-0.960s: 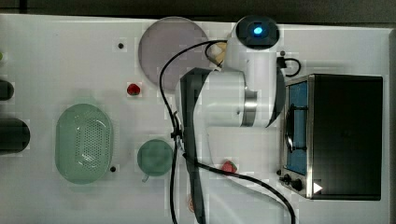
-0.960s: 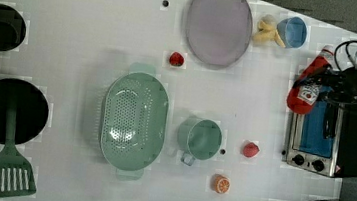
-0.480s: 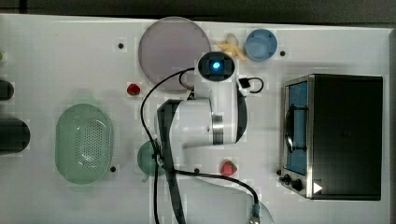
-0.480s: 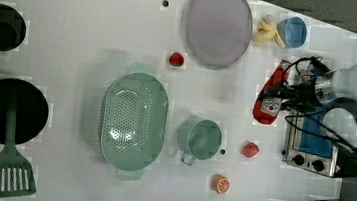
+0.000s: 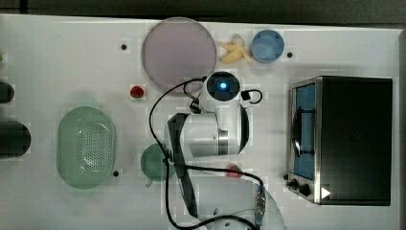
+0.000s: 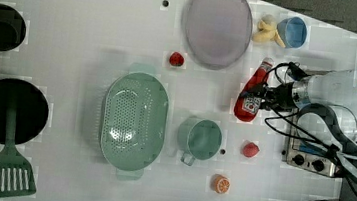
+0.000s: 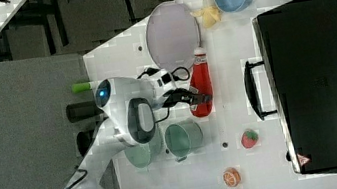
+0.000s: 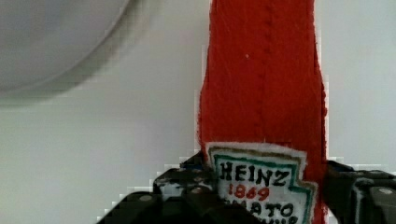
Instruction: Pick ketchup from strainer and place it on the table
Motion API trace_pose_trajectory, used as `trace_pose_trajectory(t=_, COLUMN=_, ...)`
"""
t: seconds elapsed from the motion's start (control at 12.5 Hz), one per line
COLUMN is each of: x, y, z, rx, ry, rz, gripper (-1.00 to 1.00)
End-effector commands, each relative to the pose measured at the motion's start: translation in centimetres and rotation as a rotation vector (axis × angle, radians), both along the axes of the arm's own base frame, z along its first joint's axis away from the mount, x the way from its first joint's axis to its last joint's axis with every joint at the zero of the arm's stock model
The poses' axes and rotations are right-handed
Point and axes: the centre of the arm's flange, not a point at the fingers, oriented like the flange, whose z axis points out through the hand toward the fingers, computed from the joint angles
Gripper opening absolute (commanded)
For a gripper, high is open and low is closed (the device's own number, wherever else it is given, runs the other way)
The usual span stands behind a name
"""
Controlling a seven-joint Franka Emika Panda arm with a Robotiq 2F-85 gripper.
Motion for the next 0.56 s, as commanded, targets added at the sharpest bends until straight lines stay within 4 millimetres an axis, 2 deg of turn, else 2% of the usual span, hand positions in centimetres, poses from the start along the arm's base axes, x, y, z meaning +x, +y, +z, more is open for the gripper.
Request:
trace_pose_trajectory(t=0.08, x=-0.1, y=-1.5, z=0.0, rx=-0.007, ry=-0.039, rz=0.022, gripper=0.9)
trace_pose_trajectory(t=0.16, x=0.0, y=-1.6, z=0.7, rx=-0.015, ry=-0.044, rz=0.027, gripper=1.0)
trace_pose_trajectory(t=0.24, x=0.5, y=-1.7, z=2.2, rx=-0.026, ry=-0.062, rz=0.029, gripper=1.0)
trace_pose_trajectory(t=0.32, x=1.3, y=-1.7, z=4.6, rx=-0.04, ry=-0.095, rz=0.028, gripper=1.0)
trace_pose_trajectory(t=0.56, x=3.6, y=-1.4, z=14.5, rx=-0.089, ry=-0.17, rz=0.001, gripper=1.0)
